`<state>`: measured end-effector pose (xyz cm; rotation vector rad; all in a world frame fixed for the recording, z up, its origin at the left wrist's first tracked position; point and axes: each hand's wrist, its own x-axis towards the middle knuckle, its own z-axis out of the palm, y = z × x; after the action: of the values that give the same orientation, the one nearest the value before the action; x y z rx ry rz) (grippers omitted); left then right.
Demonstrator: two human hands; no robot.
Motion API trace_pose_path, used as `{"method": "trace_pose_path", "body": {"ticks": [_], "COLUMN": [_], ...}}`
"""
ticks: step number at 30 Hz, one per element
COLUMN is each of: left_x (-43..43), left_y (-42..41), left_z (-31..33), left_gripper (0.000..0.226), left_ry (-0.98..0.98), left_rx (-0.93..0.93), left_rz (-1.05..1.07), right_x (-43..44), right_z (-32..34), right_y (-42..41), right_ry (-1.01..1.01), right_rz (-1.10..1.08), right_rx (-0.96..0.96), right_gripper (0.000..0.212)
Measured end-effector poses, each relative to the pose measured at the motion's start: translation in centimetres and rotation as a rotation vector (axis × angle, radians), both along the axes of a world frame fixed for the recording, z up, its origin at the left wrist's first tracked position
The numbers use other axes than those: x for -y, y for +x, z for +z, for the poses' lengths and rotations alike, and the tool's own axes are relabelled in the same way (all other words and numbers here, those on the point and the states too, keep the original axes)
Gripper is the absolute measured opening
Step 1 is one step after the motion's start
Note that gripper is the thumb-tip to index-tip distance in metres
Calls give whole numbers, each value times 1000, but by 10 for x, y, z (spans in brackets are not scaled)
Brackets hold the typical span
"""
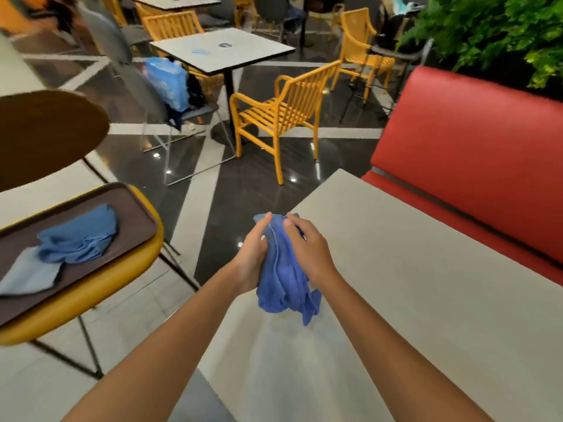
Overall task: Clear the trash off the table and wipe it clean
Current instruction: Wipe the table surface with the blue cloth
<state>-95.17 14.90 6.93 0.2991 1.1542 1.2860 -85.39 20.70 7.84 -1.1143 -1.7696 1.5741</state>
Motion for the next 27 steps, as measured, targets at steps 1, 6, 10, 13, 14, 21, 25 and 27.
{"method": "trace_pose_path", "body": {"ticks": [1,6,10,13,14,21,25,27], "left_x": [11,65,103,125,131,159,168,170], "left_y": [-1,-17,-47,-73,-83,-194,-263,-293], "left_z": [1,1,-5,-7,-7,-36,-56,-69], "left_gripper": [61,52,48,50,48,53,43,36], "left_ry": [0,-49,-97,-94,-77,-157,-199,-215], "left_rx": [-20,-97,-142,-123,-114,-137,-133,-154], "left_rz": [33,179,321,407,423,586,603,594], "right_x": [7,41,69,82,86,104,106,104], "right_z": [-1,-2,-9,-16,-19,-40,-62,-74], "right_y": [-3,-32,-65,-96,-107,-221,-289,-319], "right_ry": [3,96,60,-14,-63,-358,-405,-338], "right_rz": [26,143,197,262,287,415,405,430], "right_rx": [-3,-34,-18,72,118,287,312,367], "right_gripper": [36,43,45,48,51,33,23,29]}}
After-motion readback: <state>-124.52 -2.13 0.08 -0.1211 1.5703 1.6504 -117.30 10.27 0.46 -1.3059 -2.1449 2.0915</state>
